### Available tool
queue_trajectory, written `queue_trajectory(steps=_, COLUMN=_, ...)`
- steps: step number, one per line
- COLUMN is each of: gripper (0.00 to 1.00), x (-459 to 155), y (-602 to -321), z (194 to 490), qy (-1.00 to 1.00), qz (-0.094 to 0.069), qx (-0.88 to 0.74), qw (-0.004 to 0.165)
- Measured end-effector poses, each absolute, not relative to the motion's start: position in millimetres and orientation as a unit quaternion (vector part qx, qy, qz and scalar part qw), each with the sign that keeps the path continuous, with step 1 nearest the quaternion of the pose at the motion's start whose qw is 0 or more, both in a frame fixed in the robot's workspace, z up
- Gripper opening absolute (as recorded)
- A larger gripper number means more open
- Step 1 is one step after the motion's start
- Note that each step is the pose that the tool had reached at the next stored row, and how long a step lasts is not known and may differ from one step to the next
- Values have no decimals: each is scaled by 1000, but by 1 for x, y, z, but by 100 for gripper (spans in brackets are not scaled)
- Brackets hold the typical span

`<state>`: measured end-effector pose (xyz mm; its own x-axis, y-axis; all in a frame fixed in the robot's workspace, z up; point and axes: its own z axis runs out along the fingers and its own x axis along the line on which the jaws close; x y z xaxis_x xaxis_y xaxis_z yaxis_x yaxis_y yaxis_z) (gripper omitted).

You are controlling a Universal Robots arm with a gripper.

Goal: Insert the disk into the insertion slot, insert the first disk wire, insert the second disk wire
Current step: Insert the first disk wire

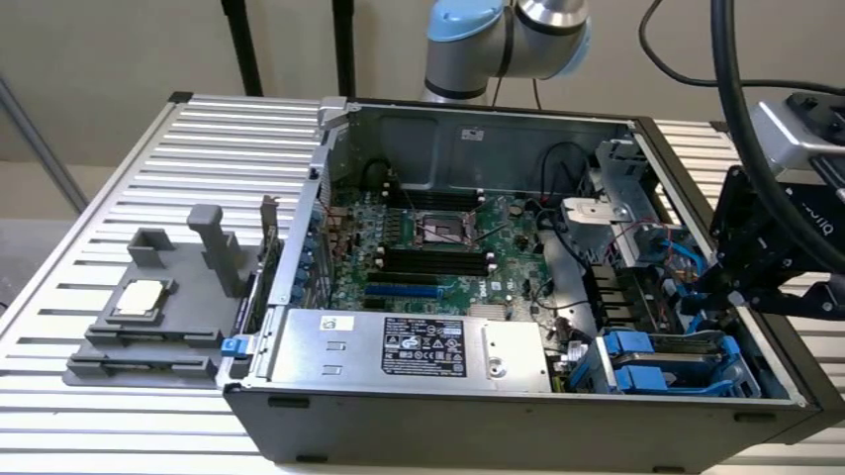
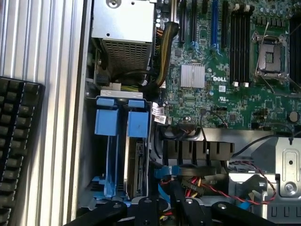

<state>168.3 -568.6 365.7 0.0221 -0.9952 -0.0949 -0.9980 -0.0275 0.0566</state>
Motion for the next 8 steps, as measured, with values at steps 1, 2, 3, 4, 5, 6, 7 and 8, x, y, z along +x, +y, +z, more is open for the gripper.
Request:
queue_trajectory(steps=1, gripper=25, x=168, y=-568, z=364, qy=697, qz=53, qx=-715, qw=12)
queue_trajectory(steps=2, gripper=25, x=168, y=-568, z=362, qy=696, qz=53, qx=-716, qw=12)
queue_trajectory(steps=3, gripper=25, x=168, y=-568, z=360, qy=696, qz=53, qx=-716, qw=12)
queue_trajectory(steps=4, gripper=25, x=168, y=-567, z=358, qy=695, qz=53, qx=-717, qw=12)
queue_trajectory(steps=5, gripper=26, x=167, y=-566, z=357, qy=694, qz=53, qx=-718, qw=12)
queue_trajectory(steps=6, gripper=32, x=166, y=-566, z=355, qy=692, qz=53, qx=-719, qw=12)
queue_trajectory(steps=7, gripper=32, x=165, y=-566, z=354, qy=691, qz=53, qx=-721, qw=12)
queue_trajectory(steps=8, gripper=32, x=163, y=-566, z=353, qy=690, qz=53, qx=-722, qw=11)
